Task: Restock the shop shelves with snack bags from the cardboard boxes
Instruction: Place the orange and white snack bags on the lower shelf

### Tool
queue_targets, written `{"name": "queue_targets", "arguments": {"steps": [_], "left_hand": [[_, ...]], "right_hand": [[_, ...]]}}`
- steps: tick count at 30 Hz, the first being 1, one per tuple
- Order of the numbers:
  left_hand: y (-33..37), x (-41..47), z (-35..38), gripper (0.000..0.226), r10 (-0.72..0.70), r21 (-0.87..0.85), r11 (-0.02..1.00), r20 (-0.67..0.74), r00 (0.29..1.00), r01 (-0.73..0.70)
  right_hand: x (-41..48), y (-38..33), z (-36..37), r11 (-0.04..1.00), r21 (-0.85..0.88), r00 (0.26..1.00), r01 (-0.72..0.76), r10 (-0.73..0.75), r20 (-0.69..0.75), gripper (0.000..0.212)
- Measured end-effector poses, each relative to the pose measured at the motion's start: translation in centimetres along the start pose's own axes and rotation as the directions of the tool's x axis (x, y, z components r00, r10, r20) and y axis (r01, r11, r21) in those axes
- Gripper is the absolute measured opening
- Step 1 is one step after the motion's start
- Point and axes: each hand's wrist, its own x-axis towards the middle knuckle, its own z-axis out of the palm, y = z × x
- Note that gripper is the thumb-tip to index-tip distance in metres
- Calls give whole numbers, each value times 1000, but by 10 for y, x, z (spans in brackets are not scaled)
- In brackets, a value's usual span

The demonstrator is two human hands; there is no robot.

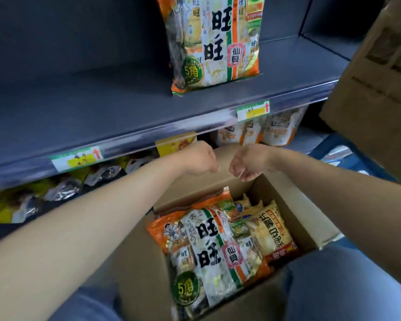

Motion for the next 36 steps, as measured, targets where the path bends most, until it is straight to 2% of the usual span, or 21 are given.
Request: {"name": "queue_targets", "arguments": {"steps": [2, 4, 6, 8, 13, 17, 19, 21, 24, 27, 31, 32, 35, 36], "left_hand": [[-28, -4, 18, 29, -146, 148, 980, 103, 984, 130], [-55, -11, 34, 41, -311, 144, 946, 143, 940, 291], [-76, -20, 49, 43, -404, 146, 912, 170, 899, 383], [-94, -27, 59, 41, -463, 194, 880, 138, 876, 434], [-123, -30, 76, 95, -598, 155, 798, 81, 798, 582], [-128, -30, 86, 110, -677, -24, 728, 132, 724, 685], [-127, -31, 87, 103, -681, -87, 720, 94, 726, 688], [-129, -31, 87, 81, -666, -116, 734, 69, 743, 669], [-122, -35, 84, 47, -660, -187, 717, 127, 740, 672], [-108, -35, 73, 37, -636, -265, 708, 165, 754, 655], [-73, -28, 39, 34, -518, -275, 813, 63, 853, 514], [-62, -28, 28, 35, -488, -270, 838, 18, 873, 474], [-30, -27, -4, 35, -383, -300, 889, -77, 921, 345], [-19, -27, -14, 30, -353, -323, 895, -95, 931, 307]], "right_hand": [[9, 13, 25, 991, -107, 995, -86, 91, 37, 14], [15, 25, 47, 964, -225, 985, -144, 162, 66, 15], [18, 37, 69, 929, -328, 977, -172, 202, 60, 11], [21, 47, 87, 912, -377, 979, -164, 197, 50, 14], [22, 59, 106, 952, -215, 968, -216, 237, 76, 48], [22, 67, 107, 948, -93, 945, -305, 314, 95, 76], [24, 68, 107, 943, -10, 937, -331, 330, 115, 75], [25, 66, 105, 929, 70, 925, -362, 350, 148, 70], [19, 60, 97, 917, 117, 911, -381, 351, 214, 63], [4, 51, 77, 918, 166, 910, -360, 307, 279, 54], [-14, 36, 36, 926, 246, 948, -285, 234, 217, 82], [-17, 31, 24, 929, 258, 957, -265, 220, 190, 80], [-40, 8, -15, 944, 279, 982, -176, 150, 111, 51], [-48, 1, -29, 949, 284, 989, -138, 119, 84, 50]]}}
